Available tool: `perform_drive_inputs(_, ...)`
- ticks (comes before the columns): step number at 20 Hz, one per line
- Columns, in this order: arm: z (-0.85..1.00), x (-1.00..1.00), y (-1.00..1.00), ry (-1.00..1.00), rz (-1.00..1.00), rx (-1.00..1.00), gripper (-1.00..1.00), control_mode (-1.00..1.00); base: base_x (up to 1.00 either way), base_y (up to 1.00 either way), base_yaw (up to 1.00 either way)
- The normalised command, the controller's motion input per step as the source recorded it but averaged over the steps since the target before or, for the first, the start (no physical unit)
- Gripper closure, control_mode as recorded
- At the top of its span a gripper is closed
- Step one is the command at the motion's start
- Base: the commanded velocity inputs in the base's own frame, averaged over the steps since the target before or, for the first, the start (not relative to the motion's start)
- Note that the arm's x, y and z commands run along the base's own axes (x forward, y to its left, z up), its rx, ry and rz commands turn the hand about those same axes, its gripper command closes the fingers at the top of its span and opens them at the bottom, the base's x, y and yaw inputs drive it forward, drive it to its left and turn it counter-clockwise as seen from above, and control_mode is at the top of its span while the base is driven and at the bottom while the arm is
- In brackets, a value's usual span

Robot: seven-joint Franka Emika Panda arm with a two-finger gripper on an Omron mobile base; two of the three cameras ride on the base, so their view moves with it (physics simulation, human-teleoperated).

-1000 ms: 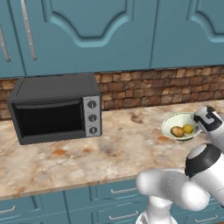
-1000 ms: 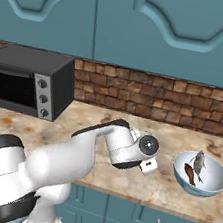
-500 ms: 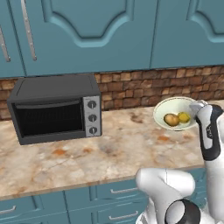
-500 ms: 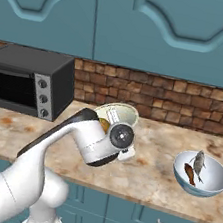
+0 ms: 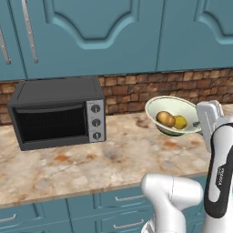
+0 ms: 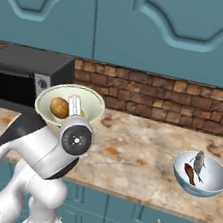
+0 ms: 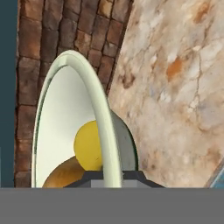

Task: Place the bowl with the lemon and potato on the second highest shelf of the fridge. Place the bowl with the chicken drumstick and fish on the top shelf of the fridge.

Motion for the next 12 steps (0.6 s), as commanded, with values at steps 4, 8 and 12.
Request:
perform_drive_inputs(4,0.09,-0.38,0.36,0.08,0.01,0.21,1.0,-1.0,0.0,0.0,0.0)
perform_drive_inputs(8,0.0,-0.01,0.04,-0.07,0.0,-0.05,1.0,-1.0,0.0,0.0,0.0)
perform_drive_inputs(12,0.03,-0.5,0.14,-0.1,0.0,-0.16,1.0,-1.0,0.0,0.0,0.0)
